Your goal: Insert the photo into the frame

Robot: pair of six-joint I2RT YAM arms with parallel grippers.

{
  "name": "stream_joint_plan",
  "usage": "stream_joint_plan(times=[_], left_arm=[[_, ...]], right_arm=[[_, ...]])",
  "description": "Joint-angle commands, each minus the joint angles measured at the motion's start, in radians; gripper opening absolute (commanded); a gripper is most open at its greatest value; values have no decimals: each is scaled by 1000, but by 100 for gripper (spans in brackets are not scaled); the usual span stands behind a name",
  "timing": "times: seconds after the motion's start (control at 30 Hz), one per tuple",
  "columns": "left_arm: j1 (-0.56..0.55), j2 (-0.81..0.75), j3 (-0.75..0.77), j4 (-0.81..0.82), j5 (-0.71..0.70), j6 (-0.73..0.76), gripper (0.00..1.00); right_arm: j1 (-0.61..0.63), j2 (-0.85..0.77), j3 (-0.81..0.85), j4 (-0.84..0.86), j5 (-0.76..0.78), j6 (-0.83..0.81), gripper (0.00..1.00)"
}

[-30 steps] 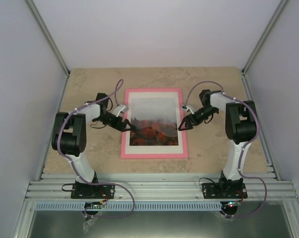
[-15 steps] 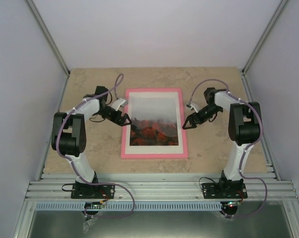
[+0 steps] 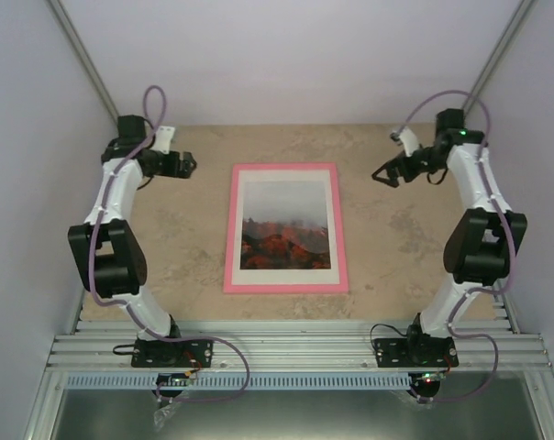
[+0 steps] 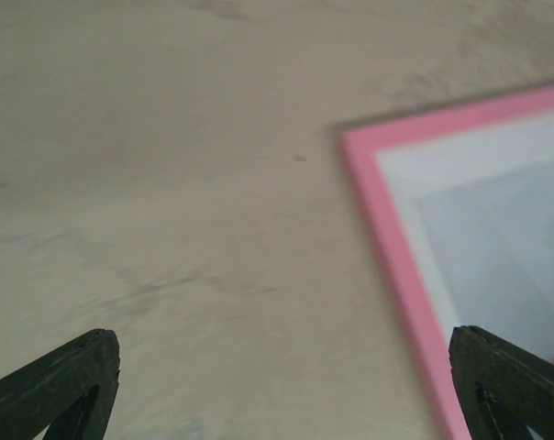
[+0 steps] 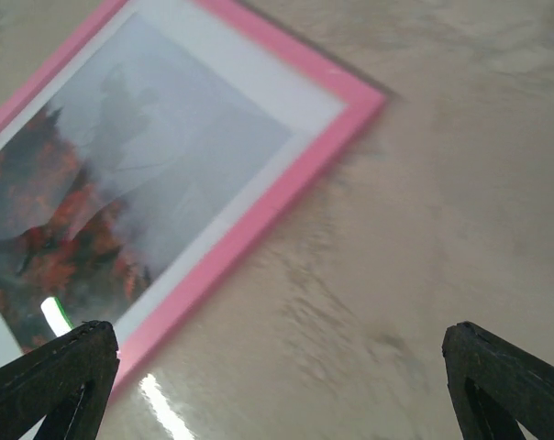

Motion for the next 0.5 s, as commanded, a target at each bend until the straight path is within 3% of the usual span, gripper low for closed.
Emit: stream_joint_plan(times=[0.0,0.27,0.47], left_arm=[[58,-71,-36,72,-116,-133,99],[72,-150,-266,172,-119,-228,99],[72,-170,-308,194,-133,-227,99]], right_arm=[[-129,-27,-52,45,-62,8,98],[-248,-76,-294,196,-131,68,98],[-249,-128,-394,259,-133,94,98]])
